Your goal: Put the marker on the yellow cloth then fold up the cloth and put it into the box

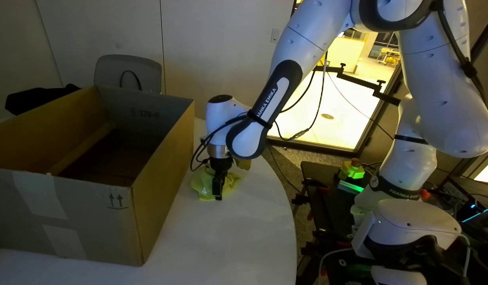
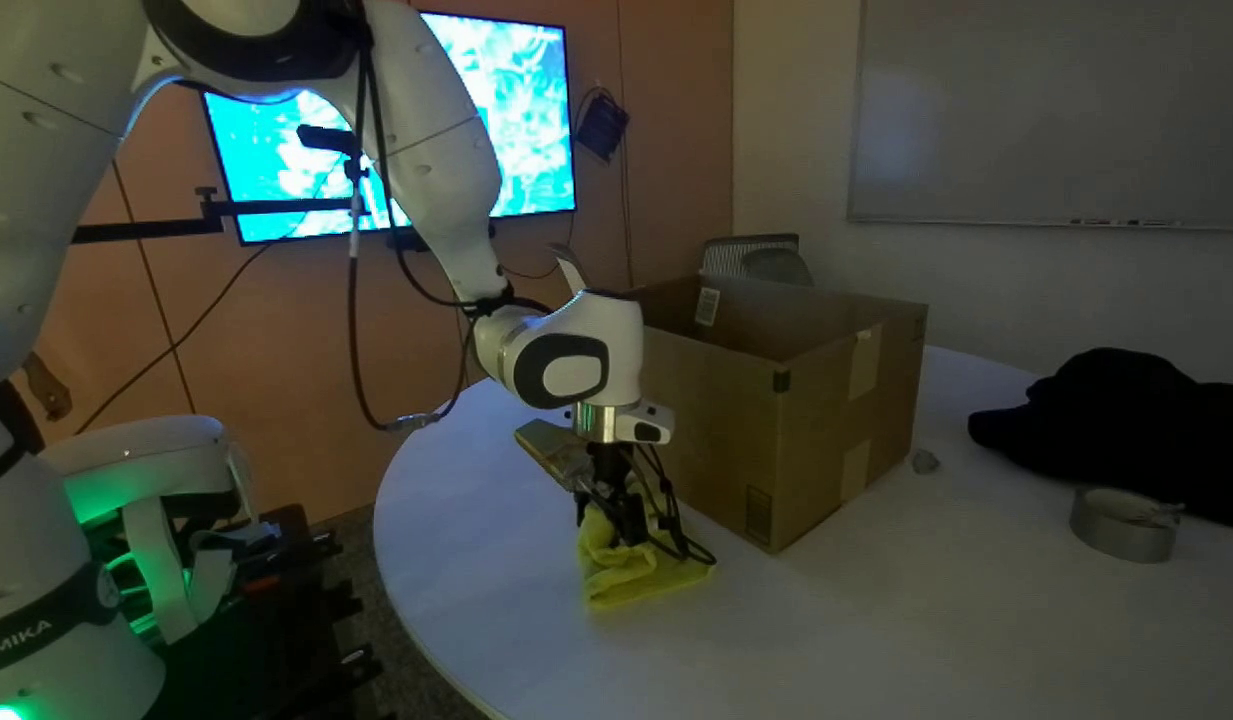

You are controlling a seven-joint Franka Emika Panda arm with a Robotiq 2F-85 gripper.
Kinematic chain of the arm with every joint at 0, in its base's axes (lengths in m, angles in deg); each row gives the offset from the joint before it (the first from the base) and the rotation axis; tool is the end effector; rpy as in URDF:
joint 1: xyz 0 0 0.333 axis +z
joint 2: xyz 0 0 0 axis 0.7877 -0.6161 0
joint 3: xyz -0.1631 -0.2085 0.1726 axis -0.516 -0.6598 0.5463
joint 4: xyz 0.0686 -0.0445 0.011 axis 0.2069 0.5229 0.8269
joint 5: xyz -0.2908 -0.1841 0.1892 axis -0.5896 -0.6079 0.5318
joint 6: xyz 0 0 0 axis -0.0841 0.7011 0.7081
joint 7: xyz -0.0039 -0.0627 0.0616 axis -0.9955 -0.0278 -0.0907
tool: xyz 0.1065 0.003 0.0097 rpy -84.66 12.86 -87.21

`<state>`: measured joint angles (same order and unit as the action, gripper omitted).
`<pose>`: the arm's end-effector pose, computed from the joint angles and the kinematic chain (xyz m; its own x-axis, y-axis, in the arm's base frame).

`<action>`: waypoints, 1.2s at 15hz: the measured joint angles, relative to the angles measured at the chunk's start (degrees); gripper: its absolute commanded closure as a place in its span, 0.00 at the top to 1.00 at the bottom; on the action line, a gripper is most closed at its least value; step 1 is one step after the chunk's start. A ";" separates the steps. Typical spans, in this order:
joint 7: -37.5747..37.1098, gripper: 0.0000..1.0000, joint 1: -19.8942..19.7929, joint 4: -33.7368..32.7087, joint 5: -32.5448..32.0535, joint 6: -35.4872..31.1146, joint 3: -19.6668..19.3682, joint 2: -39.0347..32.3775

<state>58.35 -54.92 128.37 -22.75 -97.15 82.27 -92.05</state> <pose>0.5464 -0.0126 0.1036 0.9963 0.0135 -0.0851 0.0133 -0.9999 -0.0030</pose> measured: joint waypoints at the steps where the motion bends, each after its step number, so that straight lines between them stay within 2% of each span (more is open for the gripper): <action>1: 0.00 1.00 -0.20 -0.11 0.93 0.00 0.07 0.00; 4: 0.00 1.00 -1.09 -0.53 3.82 0.00 0.34 -0.14; 6: -0.09 0.73 -1.52 -0.88 5.30 0.00 0.34 -0.42; 15: -3.01 0.05 -1.83 -1.92 6.93 1.27 -0.79 -0.76; 18: -3.88 0.00 -1.80 -1.93 6.93 1.49 -0.93 -0.77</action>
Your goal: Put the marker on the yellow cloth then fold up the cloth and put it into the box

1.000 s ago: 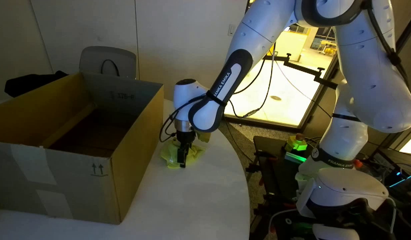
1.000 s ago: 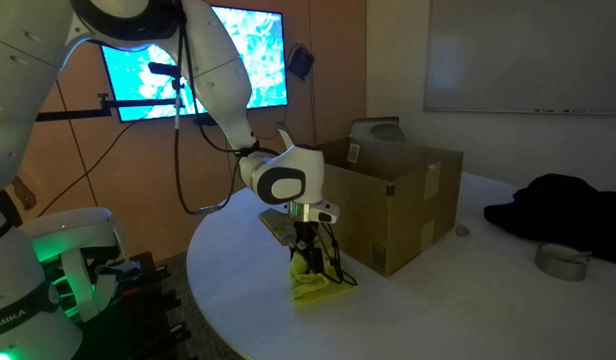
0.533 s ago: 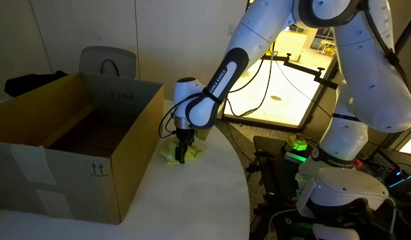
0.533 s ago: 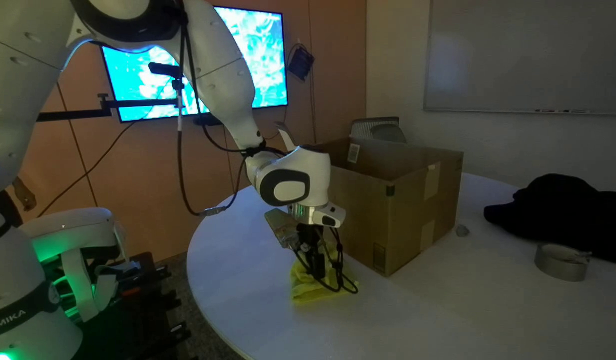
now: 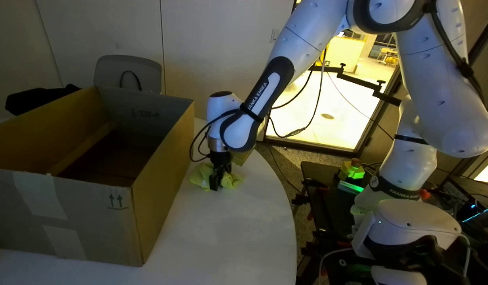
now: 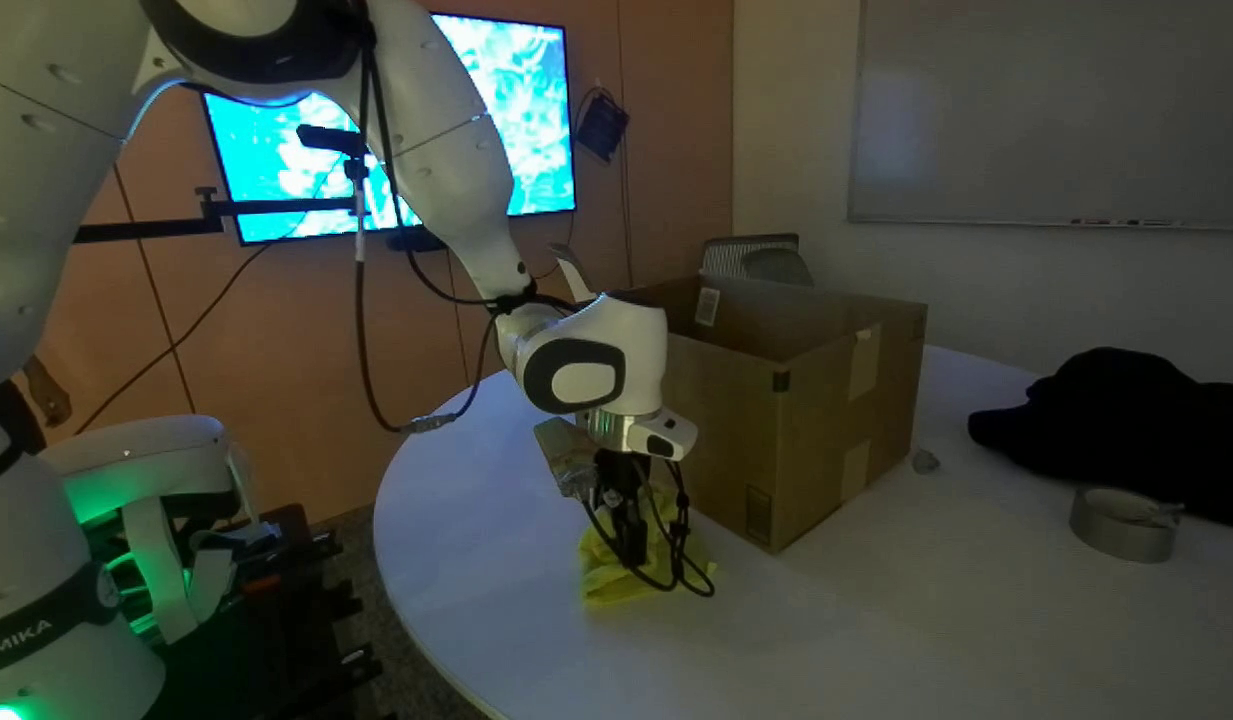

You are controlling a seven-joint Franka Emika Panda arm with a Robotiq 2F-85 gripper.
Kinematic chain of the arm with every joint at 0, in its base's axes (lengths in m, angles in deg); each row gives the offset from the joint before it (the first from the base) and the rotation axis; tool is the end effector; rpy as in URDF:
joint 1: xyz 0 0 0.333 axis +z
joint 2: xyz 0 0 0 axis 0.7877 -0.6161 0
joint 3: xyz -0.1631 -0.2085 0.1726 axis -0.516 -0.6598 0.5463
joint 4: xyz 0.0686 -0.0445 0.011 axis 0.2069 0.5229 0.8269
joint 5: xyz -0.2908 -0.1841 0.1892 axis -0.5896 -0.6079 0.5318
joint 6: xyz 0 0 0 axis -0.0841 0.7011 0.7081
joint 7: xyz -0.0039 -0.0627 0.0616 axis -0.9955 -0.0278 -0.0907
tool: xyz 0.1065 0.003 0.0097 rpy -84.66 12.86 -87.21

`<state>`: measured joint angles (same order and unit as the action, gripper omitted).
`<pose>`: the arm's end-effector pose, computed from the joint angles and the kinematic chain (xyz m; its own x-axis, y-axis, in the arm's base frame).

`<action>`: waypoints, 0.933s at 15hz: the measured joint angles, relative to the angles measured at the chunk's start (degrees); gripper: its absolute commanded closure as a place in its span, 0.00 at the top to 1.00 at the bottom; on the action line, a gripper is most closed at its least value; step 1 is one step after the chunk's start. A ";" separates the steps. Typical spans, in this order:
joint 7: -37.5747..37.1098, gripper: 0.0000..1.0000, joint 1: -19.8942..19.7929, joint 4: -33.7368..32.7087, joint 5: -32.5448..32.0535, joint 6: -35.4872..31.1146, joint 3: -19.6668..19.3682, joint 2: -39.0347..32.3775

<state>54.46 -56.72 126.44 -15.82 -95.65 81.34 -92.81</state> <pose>0.5534 -0.0432 0.1042 0.9741 -0.2052 -0.0949 -0.2091 -0.9773 -0.0338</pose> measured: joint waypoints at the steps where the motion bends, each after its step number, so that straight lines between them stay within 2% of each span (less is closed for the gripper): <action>1: -0.14 0.00 0.14 0.00 0.00 0.07 0.00 0.01; 7: -1.71 0.00 3.27 0.66 -0.41 1.67 -0.42 2.61; 14: -10.83 0.01 8.79 4.00 -3.93 7.46 -2.60 16.05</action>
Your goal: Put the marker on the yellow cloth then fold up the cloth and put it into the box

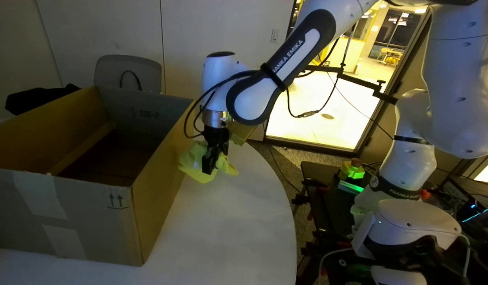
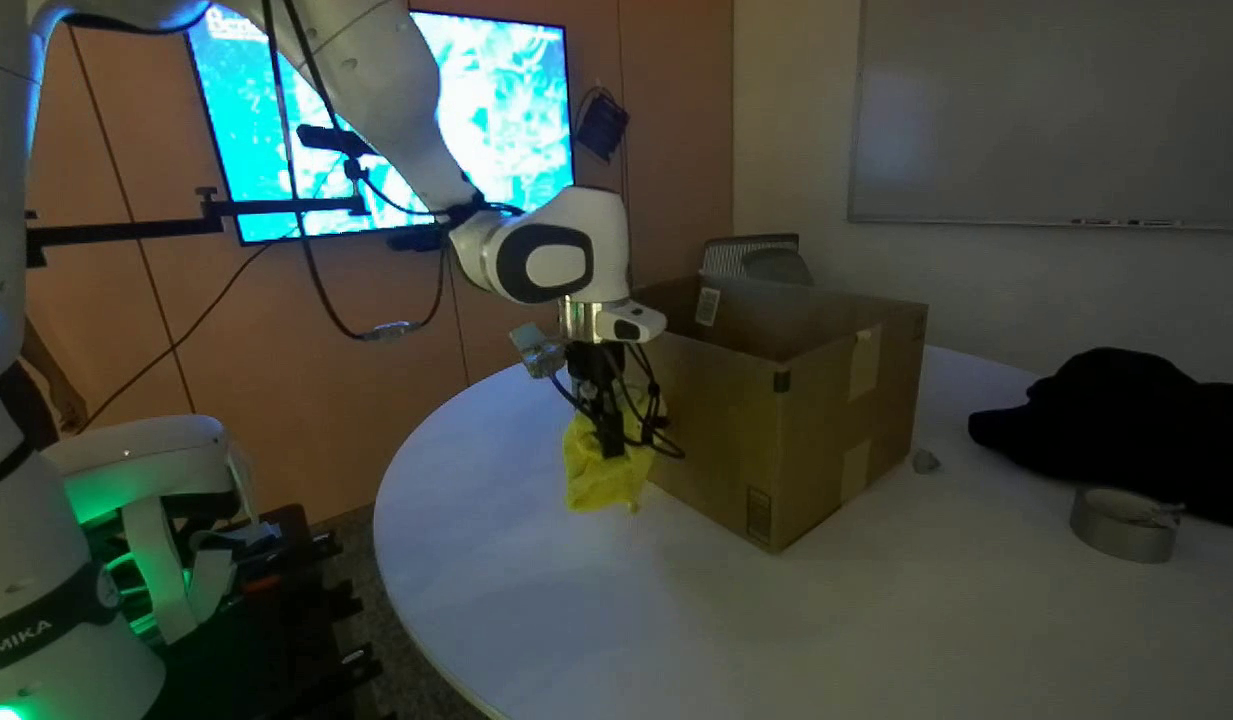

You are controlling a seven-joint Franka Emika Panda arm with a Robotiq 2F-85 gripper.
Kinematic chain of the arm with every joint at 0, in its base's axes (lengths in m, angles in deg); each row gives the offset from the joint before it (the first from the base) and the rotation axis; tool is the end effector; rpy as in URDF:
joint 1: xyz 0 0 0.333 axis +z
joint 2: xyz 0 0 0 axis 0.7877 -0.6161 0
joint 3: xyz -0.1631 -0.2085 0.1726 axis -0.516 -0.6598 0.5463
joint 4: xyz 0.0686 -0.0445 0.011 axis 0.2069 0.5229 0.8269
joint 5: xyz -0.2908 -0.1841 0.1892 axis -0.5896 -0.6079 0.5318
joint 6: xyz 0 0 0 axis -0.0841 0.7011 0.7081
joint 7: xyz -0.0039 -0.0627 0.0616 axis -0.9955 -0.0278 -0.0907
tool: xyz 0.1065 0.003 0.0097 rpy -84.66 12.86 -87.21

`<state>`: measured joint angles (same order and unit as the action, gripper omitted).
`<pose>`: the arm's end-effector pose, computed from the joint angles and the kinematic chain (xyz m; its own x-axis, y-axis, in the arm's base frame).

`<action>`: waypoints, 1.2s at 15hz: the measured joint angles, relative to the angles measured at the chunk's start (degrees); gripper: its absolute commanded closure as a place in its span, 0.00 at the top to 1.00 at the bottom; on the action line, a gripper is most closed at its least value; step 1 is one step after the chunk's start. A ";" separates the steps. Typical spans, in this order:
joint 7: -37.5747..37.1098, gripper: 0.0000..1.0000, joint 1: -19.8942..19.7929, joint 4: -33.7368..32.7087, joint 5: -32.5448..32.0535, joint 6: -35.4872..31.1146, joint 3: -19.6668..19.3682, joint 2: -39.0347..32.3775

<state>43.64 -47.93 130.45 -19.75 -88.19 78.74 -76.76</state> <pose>0.5588 0.0187 0.2266 0.9752 -0.2210 -0.0104 -0.2210 -0.9753 0.0045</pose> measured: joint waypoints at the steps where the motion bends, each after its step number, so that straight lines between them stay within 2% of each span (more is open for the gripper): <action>1: -2.67 0.01 0.73 0.42 -1.11 -0.09 -0.35 2.16; 5: -14.71 0.01 3.43 1.10 -5.51 -1.81 -0.66 9.71; 9: -22.96 0.01 4.77 -1.28 -9.70 -3.19 0.11 13.05; 14: -29.57 0.01 5.02 -8.86 -13.83 -3.21 1.27 11.41; 18: -30.23 0.02 5.01 -17.74 -13.61 -3.03 1.31 4.66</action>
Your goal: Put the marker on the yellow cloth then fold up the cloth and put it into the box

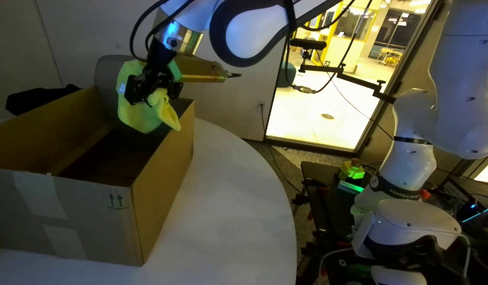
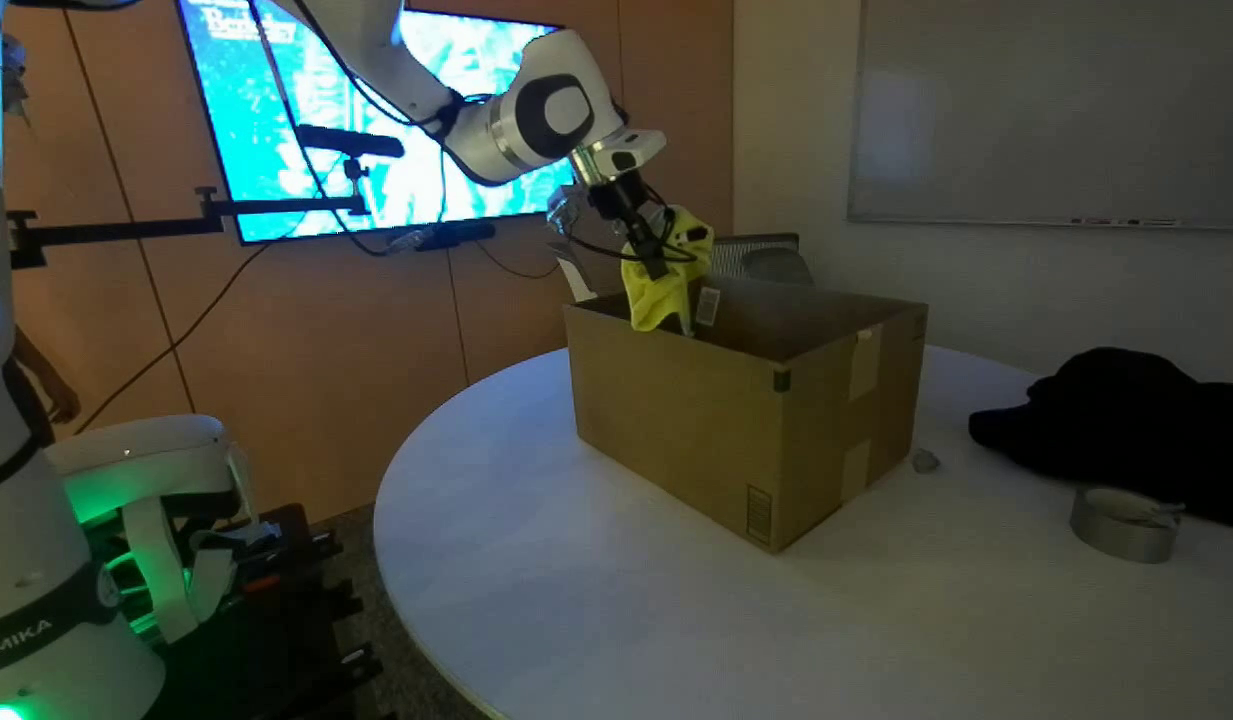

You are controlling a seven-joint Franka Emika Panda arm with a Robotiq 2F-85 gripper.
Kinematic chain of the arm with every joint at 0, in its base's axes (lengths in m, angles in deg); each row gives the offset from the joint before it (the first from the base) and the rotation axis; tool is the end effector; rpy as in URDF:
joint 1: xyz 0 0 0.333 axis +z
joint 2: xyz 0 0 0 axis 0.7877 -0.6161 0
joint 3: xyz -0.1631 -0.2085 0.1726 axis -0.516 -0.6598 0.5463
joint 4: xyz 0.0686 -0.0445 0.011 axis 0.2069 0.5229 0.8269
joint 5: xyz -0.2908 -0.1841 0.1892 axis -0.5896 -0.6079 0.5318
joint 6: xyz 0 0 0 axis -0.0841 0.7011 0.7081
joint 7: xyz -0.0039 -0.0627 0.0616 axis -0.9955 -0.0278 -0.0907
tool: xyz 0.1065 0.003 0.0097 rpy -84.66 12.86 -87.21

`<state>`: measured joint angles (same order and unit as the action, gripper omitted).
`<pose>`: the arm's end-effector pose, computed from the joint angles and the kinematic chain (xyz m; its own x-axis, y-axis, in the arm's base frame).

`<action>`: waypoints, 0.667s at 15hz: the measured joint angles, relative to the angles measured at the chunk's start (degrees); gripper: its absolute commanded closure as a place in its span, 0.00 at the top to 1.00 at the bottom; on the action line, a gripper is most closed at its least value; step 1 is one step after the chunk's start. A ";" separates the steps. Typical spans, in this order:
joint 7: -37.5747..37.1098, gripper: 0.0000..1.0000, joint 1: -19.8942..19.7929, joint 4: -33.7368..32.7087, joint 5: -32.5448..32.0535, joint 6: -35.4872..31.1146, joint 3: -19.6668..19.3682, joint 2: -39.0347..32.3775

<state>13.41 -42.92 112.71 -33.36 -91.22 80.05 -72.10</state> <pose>0.6473 0.0983 0.4177 0.7964 -0.4374 0.4177 -0.4162 -0.8974 -0.1462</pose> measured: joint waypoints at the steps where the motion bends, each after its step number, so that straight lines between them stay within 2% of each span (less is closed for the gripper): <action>1: 0.10 0.02 0.00 -2.46 0.46 0.10 0.00 -2.37; 2: 0.35 0.03 -0.01 -4.79 1.15 0.30 0.00 -4.65; 6: 3.38 0.40 -0.27 -14.51 5.70 2.88 -0.02 -14.00; 10: 6.24 0.69 -0.71 -22.40 7.86 7.23 -0.39 -20.52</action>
<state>19.65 -43.63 90.31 -25.50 -83.99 79.66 -92.63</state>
